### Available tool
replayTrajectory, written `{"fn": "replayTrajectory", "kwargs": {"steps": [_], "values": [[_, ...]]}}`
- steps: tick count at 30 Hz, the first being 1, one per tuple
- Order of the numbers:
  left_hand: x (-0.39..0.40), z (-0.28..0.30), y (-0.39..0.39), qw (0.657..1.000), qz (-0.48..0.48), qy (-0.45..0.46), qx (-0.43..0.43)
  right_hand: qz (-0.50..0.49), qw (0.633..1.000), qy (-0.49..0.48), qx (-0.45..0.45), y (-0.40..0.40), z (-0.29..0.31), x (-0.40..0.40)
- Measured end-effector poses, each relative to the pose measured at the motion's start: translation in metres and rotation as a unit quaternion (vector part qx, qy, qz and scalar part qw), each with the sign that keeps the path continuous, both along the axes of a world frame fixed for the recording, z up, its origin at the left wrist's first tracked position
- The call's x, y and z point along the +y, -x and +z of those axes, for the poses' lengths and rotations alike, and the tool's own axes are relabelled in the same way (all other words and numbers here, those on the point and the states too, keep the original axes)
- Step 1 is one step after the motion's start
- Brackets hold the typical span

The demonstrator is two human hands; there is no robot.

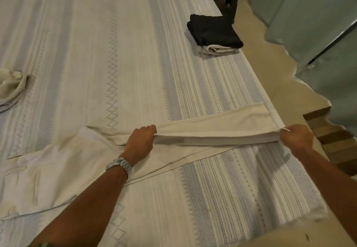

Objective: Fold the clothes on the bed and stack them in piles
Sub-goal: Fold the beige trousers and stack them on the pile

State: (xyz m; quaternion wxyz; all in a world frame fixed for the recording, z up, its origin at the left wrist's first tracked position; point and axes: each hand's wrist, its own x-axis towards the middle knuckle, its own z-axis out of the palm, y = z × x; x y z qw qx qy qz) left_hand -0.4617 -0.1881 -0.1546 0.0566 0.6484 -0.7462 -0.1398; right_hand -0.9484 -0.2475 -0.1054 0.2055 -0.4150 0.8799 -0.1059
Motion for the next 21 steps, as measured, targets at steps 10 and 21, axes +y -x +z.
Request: {"fn": "replayTrajectory", "kwargs": {"steps": [10,21], "values": [[-0.025,-0.004,0.032,0.992,0.015,0.062,-0.11,0.097,0.987,0.066,-0.11,0.024,0.008,-0.056],[-0.011,-0.016,0.12,0.986,-0.107,-0.074,-0.105,0.192,0.981,0.017,-0.019,0.027,-0.041,-0.079]]}}
